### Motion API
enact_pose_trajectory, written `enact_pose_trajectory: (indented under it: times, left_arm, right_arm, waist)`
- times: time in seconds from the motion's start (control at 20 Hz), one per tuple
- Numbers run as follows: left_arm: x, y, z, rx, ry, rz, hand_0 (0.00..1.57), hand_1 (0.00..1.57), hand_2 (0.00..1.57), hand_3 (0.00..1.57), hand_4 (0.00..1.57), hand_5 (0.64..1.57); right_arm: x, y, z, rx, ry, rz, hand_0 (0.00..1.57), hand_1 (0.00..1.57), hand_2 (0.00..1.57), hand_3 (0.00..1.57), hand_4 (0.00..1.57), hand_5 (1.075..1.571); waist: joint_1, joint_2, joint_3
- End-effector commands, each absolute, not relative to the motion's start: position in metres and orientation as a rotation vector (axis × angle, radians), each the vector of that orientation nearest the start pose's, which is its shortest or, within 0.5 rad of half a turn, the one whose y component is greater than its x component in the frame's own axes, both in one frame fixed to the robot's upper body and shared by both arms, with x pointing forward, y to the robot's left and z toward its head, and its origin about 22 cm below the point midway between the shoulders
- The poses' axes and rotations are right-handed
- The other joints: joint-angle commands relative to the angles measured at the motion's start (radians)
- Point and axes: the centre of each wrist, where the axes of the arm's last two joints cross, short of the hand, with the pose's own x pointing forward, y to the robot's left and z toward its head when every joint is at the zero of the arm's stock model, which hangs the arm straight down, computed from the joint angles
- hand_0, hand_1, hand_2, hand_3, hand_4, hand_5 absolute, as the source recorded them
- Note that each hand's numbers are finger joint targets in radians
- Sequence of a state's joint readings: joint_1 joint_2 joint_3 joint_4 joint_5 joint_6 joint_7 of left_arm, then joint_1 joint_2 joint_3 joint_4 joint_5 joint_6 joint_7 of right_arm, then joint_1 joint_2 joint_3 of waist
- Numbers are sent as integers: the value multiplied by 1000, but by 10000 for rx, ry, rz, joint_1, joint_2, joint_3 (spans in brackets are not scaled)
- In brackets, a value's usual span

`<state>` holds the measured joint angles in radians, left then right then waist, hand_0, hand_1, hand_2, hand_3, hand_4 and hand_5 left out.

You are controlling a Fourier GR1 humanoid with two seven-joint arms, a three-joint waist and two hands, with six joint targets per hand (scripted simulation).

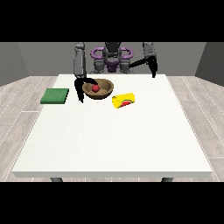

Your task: Pick the cup and pour the ball into the bowl, then pick the bowl and place it on the pad

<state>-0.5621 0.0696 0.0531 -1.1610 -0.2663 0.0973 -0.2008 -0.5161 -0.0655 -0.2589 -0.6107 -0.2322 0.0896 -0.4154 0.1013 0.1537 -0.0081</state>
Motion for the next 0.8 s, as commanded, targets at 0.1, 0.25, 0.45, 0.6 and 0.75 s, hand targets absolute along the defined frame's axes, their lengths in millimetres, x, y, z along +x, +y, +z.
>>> enact_pose_trajectory:
  times: [0.1, 0.25, 0.45, 0.6, 0.75]
  left_arm:
    - [370, 192, 77, 1774, -19077, -3691, 0, 0, 0, 0, 0, 1567]
    - [369, 191, 70, 1862, -19138, -3443, 0, 0, 0, 0, 0, 1568]
    - [364, 209, 49, 2017, -18361, -3079, 0, 0, 0, 0, 0, 1570]
    - [366, 250, 42, 2666, -18284, -2407, 0, 0, 0, 0, 0, 1570]
    - [355, 242, 20, 2861, -17952, -2350, 0, 0, 0, 0, 0, 1570]
  right_arm:
    - [302, -256, -116, -839, -12725, -1733, 1571, 1571, 1571, 1571, 960, 1556]
    - [321, -263, -97, -892, -12396, -1696, 1571, 1571, 1571, 1571, 1053, 1550]
    - [334, -247, -84, -1639, -11896, -1070, 1571, 1571, 1571, 1571, 1025, 1554]
    - [352, -240, -60, -1428, -12220, -725, 1571, 1571, 1571, 1571, 1019, 1554]
    - [362, -258, -41, -1445, -11819, -397, 1571, 1571, 1571, 1571, 1030, 1558]
  waist:
    - [594, 241, 81]
    - [404, 129, 76]
    - [99, -719, 74]
    - [-574, -627, 77]
    - [-764, -1022, 79]
